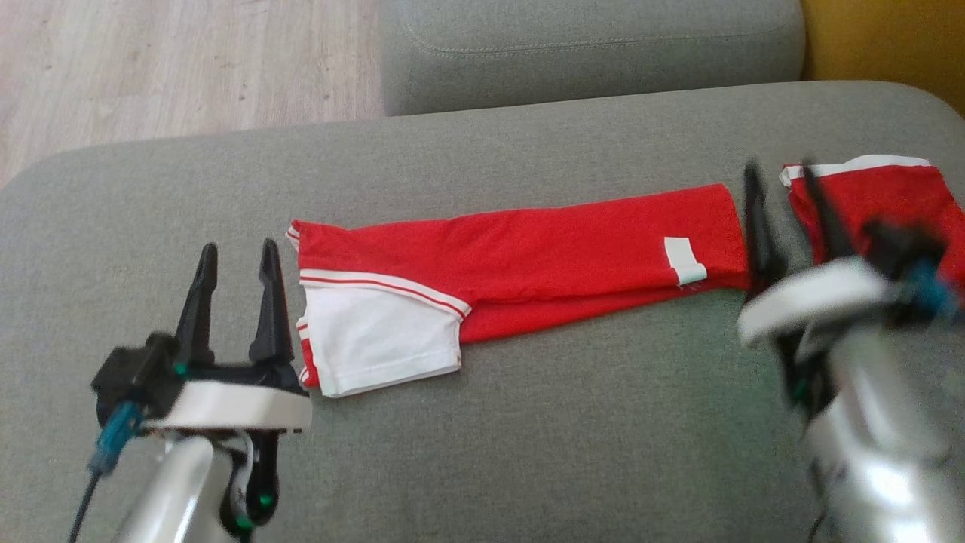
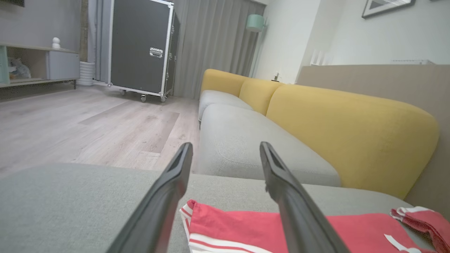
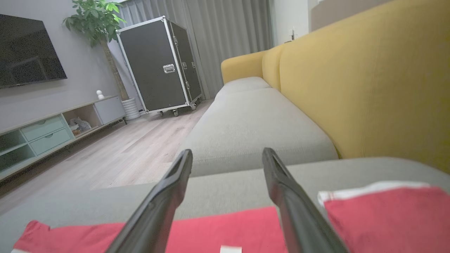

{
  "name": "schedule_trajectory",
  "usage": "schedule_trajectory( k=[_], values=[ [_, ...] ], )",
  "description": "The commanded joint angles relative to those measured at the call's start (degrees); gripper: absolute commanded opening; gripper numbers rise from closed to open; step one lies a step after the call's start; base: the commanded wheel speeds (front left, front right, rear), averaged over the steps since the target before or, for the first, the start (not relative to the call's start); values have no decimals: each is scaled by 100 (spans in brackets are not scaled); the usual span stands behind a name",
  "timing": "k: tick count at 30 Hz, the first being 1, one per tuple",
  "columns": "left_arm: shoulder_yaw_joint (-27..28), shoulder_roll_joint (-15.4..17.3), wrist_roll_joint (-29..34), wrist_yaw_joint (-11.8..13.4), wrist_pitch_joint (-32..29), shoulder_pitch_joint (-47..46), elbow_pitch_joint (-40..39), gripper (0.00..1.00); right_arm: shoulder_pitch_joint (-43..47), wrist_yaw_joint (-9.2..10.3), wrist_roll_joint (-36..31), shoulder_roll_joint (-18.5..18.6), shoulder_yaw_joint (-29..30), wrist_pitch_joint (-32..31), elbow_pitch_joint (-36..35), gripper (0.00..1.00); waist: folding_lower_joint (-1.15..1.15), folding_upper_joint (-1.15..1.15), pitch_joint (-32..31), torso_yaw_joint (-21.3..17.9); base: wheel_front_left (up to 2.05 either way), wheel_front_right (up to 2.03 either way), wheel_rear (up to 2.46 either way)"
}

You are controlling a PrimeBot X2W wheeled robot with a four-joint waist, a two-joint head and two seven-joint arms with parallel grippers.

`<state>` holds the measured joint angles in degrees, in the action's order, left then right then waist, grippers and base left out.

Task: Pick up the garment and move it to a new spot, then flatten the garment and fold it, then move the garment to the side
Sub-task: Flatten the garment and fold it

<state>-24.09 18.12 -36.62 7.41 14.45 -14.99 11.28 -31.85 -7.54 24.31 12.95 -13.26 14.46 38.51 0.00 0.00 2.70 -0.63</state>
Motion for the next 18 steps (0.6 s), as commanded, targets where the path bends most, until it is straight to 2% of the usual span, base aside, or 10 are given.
schedule_trajectory(
  k=[1,5,10,14,18],
  values=[
    [537,-105,235,-125,53,-92,-269,100,396,5,-362,-371,303,52,-494,100,0,0,-6,1,0,0,0],
    [1262,-728,715,-529,54,427,-320,100,1238,5,-1168,-881,966,52,-1288,100,0,0,0,-25,0,0,0],
    [1899,-1269,1339,-1118,54,679,-158,100,1652,5,-1356,-1002,1072,53,-1632,100,0,0,69,-18,0,0,0],
    [2056,-1407,1568,-1322,54,572,-45,100,1557,5,-1379,-1005,1087,53,-1609,100,0,0,202,31,0,0,0],
    [2096,-1472,1697,-1421,54,414,33,100,1263,5,-1623,-1006,1365,53,-1236,100,0,0,387,123,0,0,0]
  ],
)
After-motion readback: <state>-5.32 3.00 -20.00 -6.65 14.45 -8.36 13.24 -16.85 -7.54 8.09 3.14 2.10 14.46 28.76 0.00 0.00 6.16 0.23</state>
